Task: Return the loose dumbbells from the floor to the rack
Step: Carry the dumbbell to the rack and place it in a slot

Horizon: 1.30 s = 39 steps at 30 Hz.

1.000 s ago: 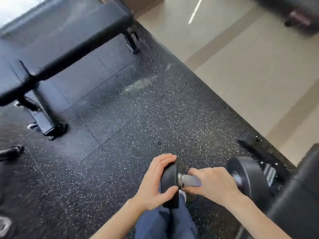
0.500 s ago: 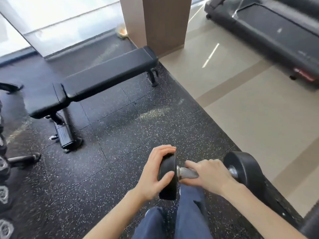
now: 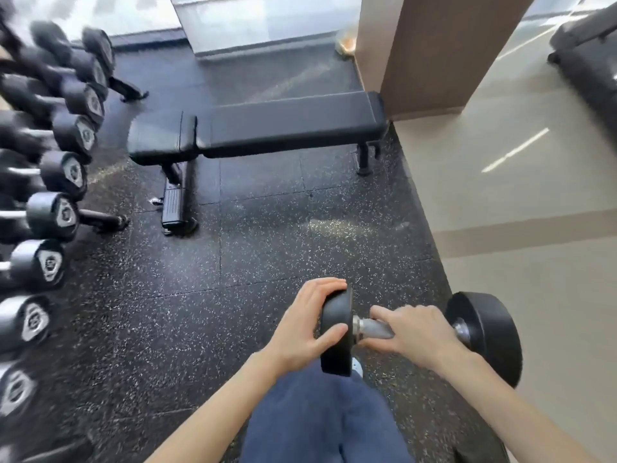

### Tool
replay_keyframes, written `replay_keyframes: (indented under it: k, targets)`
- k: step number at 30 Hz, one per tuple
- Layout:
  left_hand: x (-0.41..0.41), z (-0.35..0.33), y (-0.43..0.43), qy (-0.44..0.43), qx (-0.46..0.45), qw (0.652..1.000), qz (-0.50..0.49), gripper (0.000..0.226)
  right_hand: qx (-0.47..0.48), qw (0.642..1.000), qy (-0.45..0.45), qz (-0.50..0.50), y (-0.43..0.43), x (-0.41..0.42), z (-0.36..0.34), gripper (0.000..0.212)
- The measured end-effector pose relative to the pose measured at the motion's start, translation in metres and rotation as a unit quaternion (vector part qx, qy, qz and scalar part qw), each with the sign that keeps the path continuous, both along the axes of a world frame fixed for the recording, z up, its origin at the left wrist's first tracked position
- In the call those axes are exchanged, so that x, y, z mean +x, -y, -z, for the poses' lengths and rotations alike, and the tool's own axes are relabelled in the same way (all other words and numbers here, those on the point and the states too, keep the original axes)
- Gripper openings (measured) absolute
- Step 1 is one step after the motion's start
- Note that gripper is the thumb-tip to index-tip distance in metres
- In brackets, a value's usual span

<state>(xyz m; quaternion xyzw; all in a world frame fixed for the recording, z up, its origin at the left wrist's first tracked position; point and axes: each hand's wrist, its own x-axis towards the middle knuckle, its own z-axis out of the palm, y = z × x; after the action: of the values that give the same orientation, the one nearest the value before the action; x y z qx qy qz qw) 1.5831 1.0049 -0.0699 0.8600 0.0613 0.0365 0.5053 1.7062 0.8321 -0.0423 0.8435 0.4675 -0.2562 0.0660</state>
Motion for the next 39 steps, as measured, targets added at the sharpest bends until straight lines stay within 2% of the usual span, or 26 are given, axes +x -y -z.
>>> replay_keyframes:
  k: [5,9,15,19,24,29,35,37,39]
  targets:
    - [0.035,0.009,-0.004,-0.024,-0.026,0.998,-0.050,0.058,-0.011,0.999,0.001,-0.033,-0.012,0.052,0.003,0.060]
    - [0.073,0.018,-0.014,-0.049,-0.128,0.987,-0.086,0.064,-0.021,0.999,0.007,-0.049,-0.036,0.097,0.006,0.061]
    - [0.144,0.011,-0.047,-0.073,-0.191,0.975,-0.087,0.073,-0.009,0.997,0.013,-0.076,-0.078,0.178,-0.004,0.057]
    - [0.191,0.004,-0.063,-0.056,-0.216,0.970,-0.091,0.084,0.017,0.995,0.025,-0.091,-0.098,0.229,-0.007,0.059]
    - [0.249,0.011,-0.059,-0.047,-0.304,0.940,-0.147,0.078,0.017,0.994,0.018,-0.104,-0.109,0.290,-0.005,0.069]
    - [0.323,0.010,-0.048,-0.051,-0.289,0.935,-0.199,0.075,0.019,0.992,-0.019,-0.121,-0.110,0.367,0.005,0.062]
    - [0.428,-0.001,-0.026,-0.050,-0.274,0.922,-0.269,0.075,0.034,0.986,-0.050,-0.158,-0.105,0.479,0.001,0.068]
    - [0.463,-0.007,-0.020,-0.049,-0.292,0.913,-0.281,0.080,0.037,0.983,-0.046,-0.174,-0.105,0.518,-0.004,0.070]
    - [0.496,-0.010,-0.018,-0.044,-0.314,0.902,-0.293,0.085,0.038,0.981,-0.033,-0.185,-0.107,0.551,-0.009,0.062]
